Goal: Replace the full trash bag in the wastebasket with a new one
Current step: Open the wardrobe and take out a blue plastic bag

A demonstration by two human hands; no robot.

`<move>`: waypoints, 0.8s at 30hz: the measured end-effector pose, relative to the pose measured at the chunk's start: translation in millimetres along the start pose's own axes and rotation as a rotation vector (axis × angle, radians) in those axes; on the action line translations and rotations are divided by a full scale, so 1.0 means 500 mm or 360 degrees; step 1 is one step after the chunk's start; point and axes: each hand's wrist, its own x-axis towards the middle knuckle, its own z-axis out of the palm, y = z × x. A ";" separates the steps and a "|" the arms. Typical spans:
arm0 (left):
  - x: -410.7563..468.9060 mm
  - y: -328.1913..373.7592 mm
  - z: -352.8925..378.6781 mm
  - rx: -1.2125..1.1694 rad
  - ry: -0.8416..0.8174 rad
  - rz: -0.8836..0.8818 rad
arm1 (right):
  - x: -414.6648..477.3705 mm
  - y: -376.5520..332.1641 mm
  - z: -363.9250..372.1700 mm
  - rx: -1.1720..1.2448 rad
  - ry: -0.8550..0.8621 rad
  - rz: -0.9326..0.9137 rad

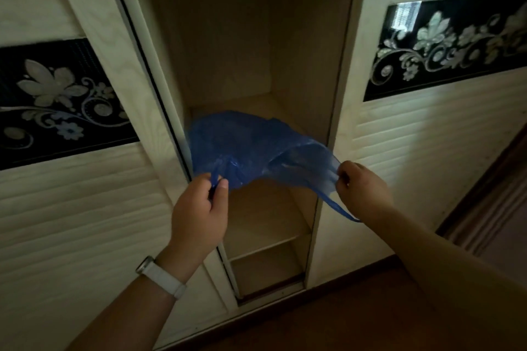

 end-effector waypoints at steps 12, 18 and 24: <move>-0.161 0.251 0.166 -0.0021 -0.0466 0.0240 | -0.296 0.161 -0.196 0.0634 -0.0203 0.0268; -0.241 0.387 0.270 -0.0217 -0.0695 0.0435 | -0.458 0.272 -0.296 0.0830 0.0021 0.0518; -0.309 0.510 0.372 -0.0328 -0.1033 0.0685 | -0.592 0.362 -0.371 0.1365 0.0235 0.0824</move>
